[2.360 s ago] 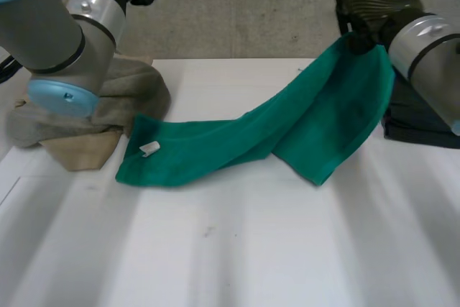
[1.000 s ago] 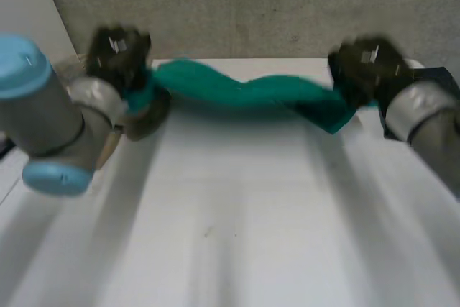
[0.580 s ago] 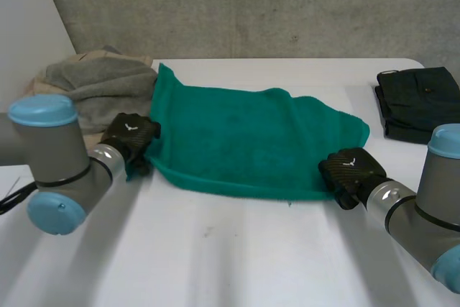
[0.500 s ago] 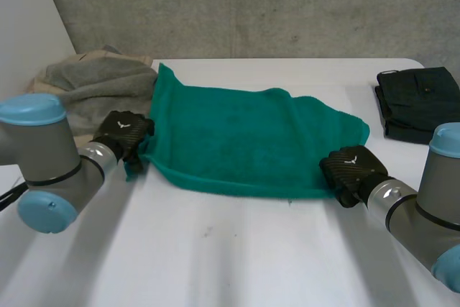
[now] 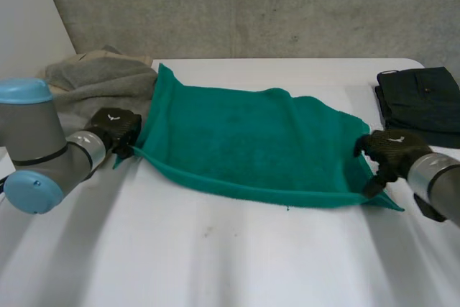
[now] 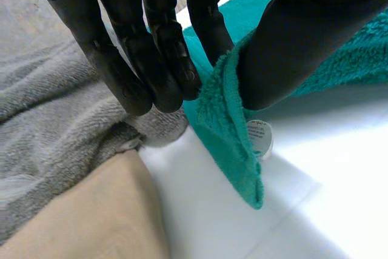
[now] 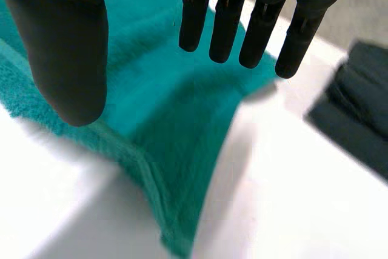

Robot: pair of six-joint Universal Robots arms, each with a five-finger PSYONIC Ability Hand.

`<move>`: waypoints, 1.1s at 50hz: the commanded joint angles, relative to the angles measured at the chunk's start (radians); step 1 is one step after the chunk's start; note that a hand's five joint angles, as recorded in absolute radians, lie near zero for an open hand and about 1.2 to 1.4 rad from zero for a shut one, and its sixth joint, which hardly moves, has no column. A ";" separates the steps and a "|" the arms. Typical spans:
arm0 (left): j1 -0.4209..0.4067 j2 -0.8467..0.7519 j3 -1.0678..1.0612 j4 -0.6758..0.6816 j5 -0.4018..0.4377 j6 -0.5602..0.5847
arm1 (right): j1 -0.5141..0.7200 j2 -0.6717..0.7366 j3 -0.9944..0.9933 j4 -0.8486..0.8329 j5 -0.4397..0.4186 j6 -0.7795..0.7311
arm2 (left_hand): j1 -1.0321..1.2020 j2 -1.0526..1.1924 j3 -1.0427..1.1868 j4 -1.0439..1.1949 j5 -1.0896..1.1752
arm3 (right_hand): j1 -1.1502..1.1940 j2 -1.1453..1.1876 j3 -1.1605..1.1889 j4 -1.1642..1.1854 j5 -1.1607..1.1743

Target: Fold the laundry.

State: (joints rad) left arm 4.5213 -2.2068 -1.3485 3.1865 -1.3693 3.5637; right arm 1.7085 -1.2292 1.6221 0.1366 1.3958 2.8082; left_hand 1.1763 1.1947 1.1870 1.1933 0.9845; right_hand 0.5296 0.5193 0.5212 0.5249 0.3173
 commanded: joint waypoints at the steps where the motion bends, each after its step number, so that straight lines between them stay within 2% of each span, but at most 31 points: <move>1: 0.013 0.038 -0.034 0.036 0.012 0.000 | -0.046 0.043 -0.002 0.086 -0.029 0.028 | 0.220 0.202 0.209 0.203 0.237 | 0.029 0.040 0.038 0.034 0.067; 6: 0.016 0.045 -0.034 0.036 0.018 -0.003 | -0.047 0.079 0.039 -0.006 -0.083 -0.001 | 0.220 0.202 0.209 0.203 0.237 | 0.047 0.057 0.056 0.052 0.085; 11: 0.018 0.049 -0.031 0.035 0.013 -0.006 | -0.043 0.086 0.084 -0.023 -0.103 -0.029 | 0.220 0.202 0.209 0.203 0.237 | 0.111 0.122 0.120 0.116 0.149; 14: 0.019 0.049 -0.032 0.033 0.018 -0.005 | -0.041 0.089 0.105 -0.070 -0.103 -0.027 | 0.220 0.202 0.209 0.203 0.237 | 0.349 0.359 0.357 0.353 0.387; 17: 0.016 0.052 -0.037 0.027 0.019 0.001 | -0.035 0.102 0.121 -0.155 -0.092 -0.042 | 0.220 0.202 0.209 0.203 0.237 | 0.841 0.851 0.850 0.846 0.879; 19: 0.015 0.064 -0.047 0.007 0.015 0.012 | -0.040 0.108 0.113 -0.196 -0.077 -0.074 | 0.220 0.202 0.209 0.203 0.237 | 0.867 0.877 0.875 0.871 0.904; 22: 0.015 0.088 -0.072 -0.031 0.016 0.044 | -0.046 0.099 0.116 -0.170 -0.066 -0.137 | 0.220 0.202 0.209 0.203 0.237 | 0.867 0.877 0.875 0.871 0.904; 26: 0.012 0.166 -0.152 -0.160 0.010 0.176 | -0.069 0.008 0.134 0.010 -0.092 -0.338 | 0.220 0.202 0.209 0.203 0.237 | 0.867 0.877 0.875 0.871 0.904; 27: 0.007 0.215 -0.197 -0.233 0.006 0.257 | -0.096 -0.036 0.140 0.115 -0.103 -0.448 | 0.220 0.202 0.209 0.203 0.237 | 0.867 0.877 0.875 0.871 0.904; 29: 0.006 0.266 -0.248 -0.307 0.001 0.343 | -0.136 -0.071 0.145 0.236 -0.110 -0.568 | 0.220 0.202 0.209 0.203 0.237 | 0.867 0.877 0.875 0.871 0.904; 31: 0.015 0.333 -0.318 -0.409 0.004 0.464 | -0.194 -0.101 0.154 0.419 -0.106 -0.739 | 0.220 0.202 0.209 0.203 0.237 | 0.867 0.877 0.875 0.871 0.904; 35: 0.053 0.395 -0.399 -0.526 0.029 0.610 | -0.242 -0.116 0.154 0.618 -0.104 -0.932 | 0.220 0.202 0.209 0.203 0.237 | 0.867 0.877 0.875 0.871 0.904; 39: 0.033 0.375 -0.393 -0.543 0.049 0.670 | -0.221 -0.112 0.119 0.565 -0.097 -0.882 | 0.220 0.202 0.209 0.203 0.237 | 0.867 0.877 0.875 0.871 0.904; 45: -0.043 0.286 -0.209 -0.442 0.013 0.620 | -0.149 -0.046 -0.002 0.425 -0.089 -0.737 | 0.220 0.202 0.209 0.203 0.237 | 0.867 0.877 0.875 0.871 0.904; 53: -0.108 0.170 0.340 -0.214 -0.082 0.486 | -0.020 0.019 -0.401 0.131 0.041 -0.495 | 0.220 0.202 0.209 0.203 0.237 | 0.867 0.877 0.875 0.871 0.904; 55: -0.113 0.156 0.498 -0.113 -0.103 0.405 | -0.004 0.017 -0.507 -0.003 0.077 -0.397 | 0.220 0.202 0.209 0.203 0.237 | 0.867 0.877 0.875 0.871 0.904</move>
State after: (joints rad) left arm 4.4343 -1.9978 -1.2472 2.8734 -1.4103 4.1153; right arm 1.6333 -1.2326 1.4235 0.4285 1.3679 2.1828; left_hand 1.1763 1.1961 1.1890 1.1965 0.9845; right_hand 1.1403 1.1757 1.1888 1.1929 1.0184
